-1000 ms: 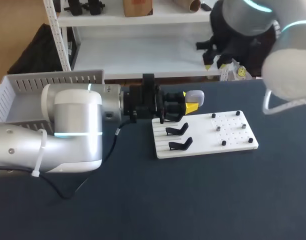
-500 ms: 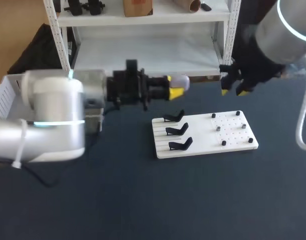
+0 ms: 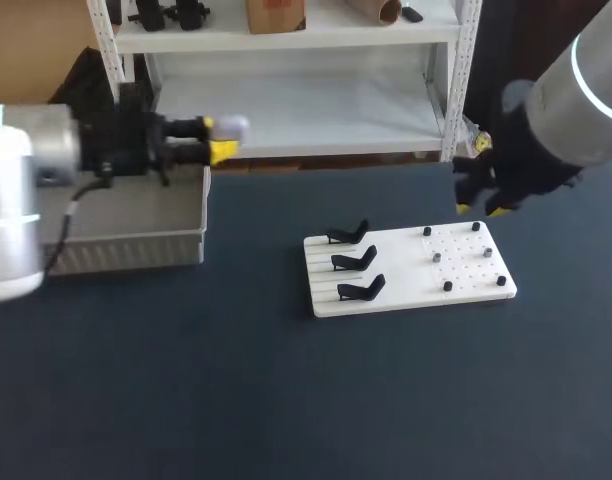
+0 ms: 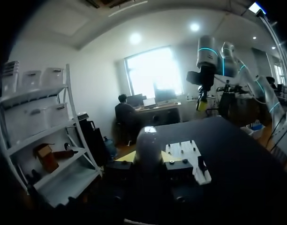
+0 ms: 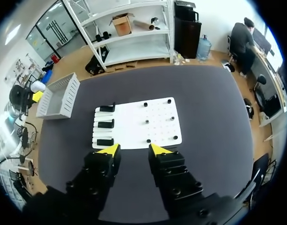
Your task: Pick up each earbud case from the left stands, insert the matching earbuds, close the lid, and place the case in the box.
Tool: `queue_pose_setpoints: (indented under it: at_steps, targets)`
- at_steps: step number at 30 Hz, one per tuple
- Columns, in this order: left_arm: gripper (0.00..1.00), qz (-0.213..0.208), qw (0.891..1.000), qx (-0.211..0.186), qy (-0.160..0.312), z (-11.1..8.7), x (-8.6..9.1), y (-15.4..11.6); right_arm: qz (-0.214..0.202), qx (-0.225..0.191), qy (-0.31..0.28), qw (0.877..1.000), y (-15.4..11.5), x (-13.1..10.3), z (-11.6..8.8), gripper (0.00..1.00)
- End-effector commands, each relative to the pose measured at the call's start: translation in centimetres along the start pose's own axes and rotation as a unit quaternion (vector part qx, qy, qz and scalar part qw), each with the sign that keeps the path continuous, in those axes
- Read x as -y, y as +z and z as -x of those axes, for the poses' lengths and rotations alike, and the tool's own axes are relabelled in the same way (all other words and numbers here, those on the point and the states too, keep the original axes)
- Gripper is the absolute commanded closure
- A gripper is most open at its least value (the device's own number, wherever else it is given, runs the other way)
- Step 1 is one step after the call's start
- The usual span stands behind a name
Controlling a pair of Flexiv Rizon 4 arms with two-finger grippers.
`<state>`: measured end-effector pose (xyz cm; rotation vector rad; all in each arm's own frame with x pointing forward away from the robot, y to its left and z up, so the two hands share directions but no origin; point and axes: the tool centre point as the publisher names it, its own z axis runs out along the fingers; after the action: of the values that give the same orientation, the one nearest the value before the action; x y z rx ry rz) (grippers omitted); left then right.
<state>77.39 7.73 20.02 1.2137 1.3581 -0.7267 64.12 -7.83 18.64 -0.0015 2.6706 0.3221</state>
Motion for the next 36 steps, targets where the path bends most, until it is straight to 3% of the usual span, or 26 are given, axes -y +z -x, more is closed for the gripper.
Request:
queue_pose_setpoints:
  at_steps: [1, 5, 8, 9, 14, 19, 23, 27, 33, 34, 36]
  targets:
    - [1.0, 0.027, 0.999, -0.014, -0.009, -1.8, -1.0, -7.0, -0.013, 0.024, 0.003, 1.0, -0.4, 0.1, -0.5, 0.64]
    - [1.0, 0.062, 0.996, -0.052, -0.025, -4.5, -3.0, -9.1, -0.021, 0.019, 0.009, 1.0, -0.6, 0.3, -0.6, 0.65]
    - [1.0, 0.093, 0.99, -0.1, -0.037, -6.8, -4.1, -10.2, -0.027, 0.016, 0.015, 0.999, -0.7, 0.3, -0.7, 0.65]
    - [1.0, 0.106, 0.989, -0.095, -0.038, -7.3, -4.3, -10.4, -0.029, 0.015, 0.015, 0.999, -0.8, 0.3, -0.7, 0.65]
    - [1.0, 0.131, 0.978, -0.145, -0.069, -10.5, -4.9, -10.9, -0.037, 0.014, 0.018, 0.999, -0.8, 0.4, -0.7, 0.66]
    - [1.0, 0.127, 0.973, -0.16, -0.103, -14.1, -4.8, -10.3, -0.042, 0.013, 0.022, 0.999, -0.6, 0.5, -0.6, 0.67]
    - [1.0, 0.149, 0.964, -0.178, -0.129, -16.7, -4.7, -10.3, -0.045, 0.007, 0.03, 0.999, -0.4, 0.4, -0.7, 0.68]
    - [1.0, 0.162, 0.96, -0.174, -0.144, -18.4, -5.1, -10.4, -0.048, 0.004, 0.032, 0.998, -0.3, 0.4, -0.6, 0.7]
    - [1.0, 0.135, 0.963, -0.182, -0.147, -18.4, -6.5, -9.8, -0.044, 0.001, 0.034, 0.998, 0.1, 0.1, -0.7, 0.68]
    - [0.92, 0.132, 0.962, -0.187, -0.151, -18.7, -6.8, -9.8, -0.044, 0.0, 0.034, 0.998, 0.2, 0.1, -0.8, 0.68]
    - [0.0, 0.126, 0.961, -0.189, -0.156, -18.7, -7.1, -9.8, -0.045, -0.003, 0.037, 0.998, 0.4, 0.1, -0.9, 0.67]
